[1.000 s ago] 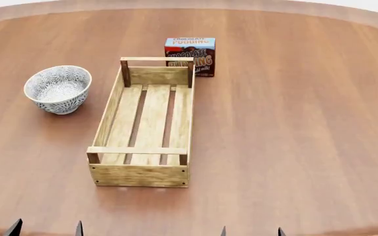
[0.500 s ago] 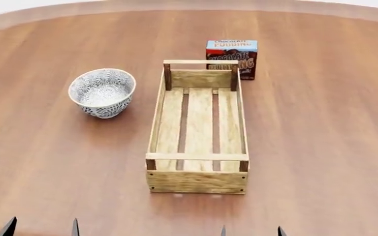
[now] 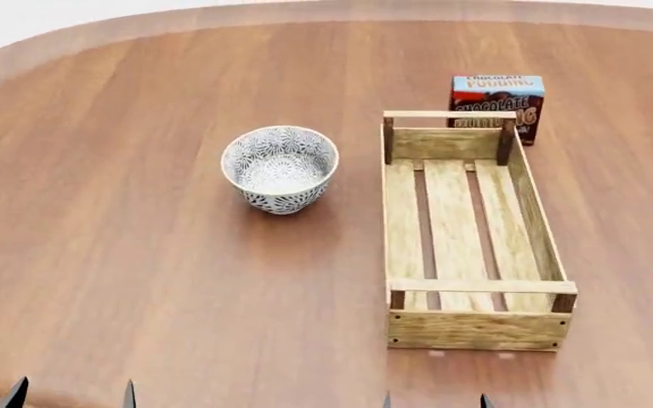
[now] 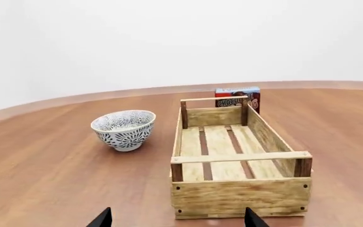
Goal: Pick up the bowl on the left and put it in the tray.
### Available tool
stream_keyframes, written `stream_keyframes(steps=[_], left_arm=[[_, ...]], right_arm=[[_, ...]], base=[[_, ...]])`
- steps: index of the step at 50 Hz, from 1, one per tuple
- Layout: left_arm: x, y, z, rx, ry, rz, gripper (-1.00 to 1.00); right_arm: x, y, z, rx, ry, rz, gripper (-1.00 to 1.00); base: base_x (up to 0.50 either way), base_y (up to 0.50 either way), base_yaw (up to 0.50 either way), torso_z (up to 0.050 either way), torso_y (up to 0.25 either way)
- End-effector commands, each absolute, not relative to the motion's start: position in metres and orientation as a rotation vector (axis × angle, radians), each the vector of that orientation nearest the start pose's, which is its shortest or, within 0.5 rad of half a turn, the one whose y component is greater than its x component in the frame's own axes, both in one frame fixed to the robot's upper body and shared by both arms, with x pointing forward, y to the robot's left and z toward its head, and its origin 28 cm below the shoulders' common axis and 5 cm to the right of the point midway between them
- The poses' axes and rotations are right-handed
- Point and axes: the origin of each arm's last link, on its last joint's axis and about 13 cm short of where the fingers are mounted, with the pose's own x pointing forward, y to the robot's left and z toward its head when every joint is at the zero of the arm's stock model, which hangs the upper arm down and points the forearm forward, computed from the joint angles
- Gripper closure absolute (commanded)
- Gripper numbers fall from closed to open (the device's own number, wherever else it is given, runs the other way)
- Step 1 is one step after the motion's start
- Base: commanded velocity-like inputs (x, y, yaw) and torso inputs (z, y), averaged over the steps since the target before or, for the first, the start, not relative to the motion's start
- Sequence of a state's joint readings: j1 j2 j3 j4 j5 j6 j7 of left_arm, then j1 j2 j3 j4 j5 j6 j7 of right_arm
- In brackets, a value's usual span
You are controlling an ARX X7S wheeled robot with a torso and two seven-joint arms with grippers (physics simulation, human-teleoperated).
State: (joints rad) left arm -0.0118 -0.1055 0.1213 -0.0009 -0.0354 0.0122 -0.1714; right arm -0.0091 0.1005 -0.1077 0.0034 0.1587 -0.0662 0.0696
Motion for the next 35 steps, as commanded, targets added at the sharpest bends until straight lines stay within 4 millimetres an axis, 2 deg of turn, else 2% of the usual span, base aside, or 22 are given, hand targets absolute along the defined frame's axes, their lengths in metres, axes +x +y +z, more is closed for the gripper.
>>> stream_keyframes(steps=[1,6,15,20,35], left_arm=[[0.2122,0.2073,0.0145,0.069,-0.016,0.048,-1.0],[0.2123,0.2072,0.014,0.069,-0.013,0.047,-1.0],[0.2123,0.2073,0.0136,0.064,-0.003,0.048,-1.0],[0.2123,0.2074,0.0139,0.064,-0.004,0.049,-1.0],[0.2121,0.2075,0.0133,0.054,0.003,0.038,-1.0]], right_arm=[[0.2076,-0.0979,0.0135,0.069,-0.037,0.034,-1.0],[0.2079,-0.0972,0.0137,0.055,-0.036,0.033,-1.0],[0.2072,-0.0959,0.0146,0.02,-0.038,0.035,-1.0],[0.2062,-0.0976,0.0151,0.06,-0.056,0.033,-1.0],[0.2072,-0.0981,0.0157,0.071,-0.051,0.028,-1.0]], base=[[0.06,0.5,0.0,0.0,0.0],[0.05,0.48,0.0,0.0,0.0],[0.0,0.0,0.0,0.0,0.0],[0.06,0.0,0.0,0.0,0.0],[0.49,0.0,0.0,0.0,0.0]])
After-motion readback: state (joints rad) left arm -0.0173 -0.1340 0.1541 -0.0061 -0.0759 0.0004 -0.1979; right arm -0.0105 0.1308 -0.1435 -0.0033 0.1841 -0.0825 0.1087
